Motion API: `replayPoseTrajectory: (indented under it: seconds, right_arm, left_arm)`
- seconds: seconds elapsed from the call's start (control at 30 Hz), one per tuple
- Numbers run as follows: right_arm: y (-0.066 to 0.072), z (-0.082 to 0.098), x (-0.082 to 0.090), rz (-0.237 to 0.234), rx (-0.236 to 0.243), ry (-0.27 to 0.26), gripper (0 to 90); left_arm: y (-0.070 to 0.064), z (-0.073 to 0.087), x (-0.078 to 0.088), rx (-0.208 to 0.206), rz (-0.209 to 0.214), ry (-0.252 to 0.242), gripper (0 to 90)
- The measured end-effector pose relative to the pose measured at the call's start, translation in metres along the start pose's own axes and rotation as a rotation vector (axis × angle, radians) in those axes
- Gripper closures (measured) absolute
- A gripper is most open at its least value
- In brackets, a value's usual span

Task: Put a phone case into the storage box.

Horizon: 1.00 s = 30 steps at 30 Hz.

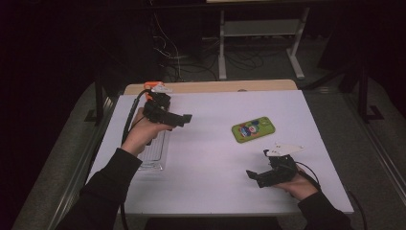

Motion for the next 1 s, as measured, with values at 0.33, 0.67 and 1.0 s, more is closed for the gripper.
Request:
replayPoseTrajectory:
  seconds: [0.33,0.67,1.0]
  right_arm:
    - [0.003,0.001,0.001,0.004,0.017,0.013,0.0]
    - [0.003,0.001,0.003,0.012,0.011,0.013,0.0]
    - [0.001,0.0,0.001,0.021,-0.032,0.023,0.0]
  left_arm:
    - [-0.045,0.027,-0.01,-0.073,0.151,0.026,0.0]
    - [-0.077,0.065,-0.018,-0.153,0.25,0.064,0.0]
    - [-0.082,0.106,-0.02,-0.231,0.256,0.072,0.0]
Point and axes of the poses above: each handheld gripper's, and its own axes: x roughly backward along the jaws, z roughly out of its underside, y roughly to its left, the point moved 1 cm from there along -x, roughly forward along the jaws, and after that the axes turned 11 degrees about -y, right-handed, at the moved point
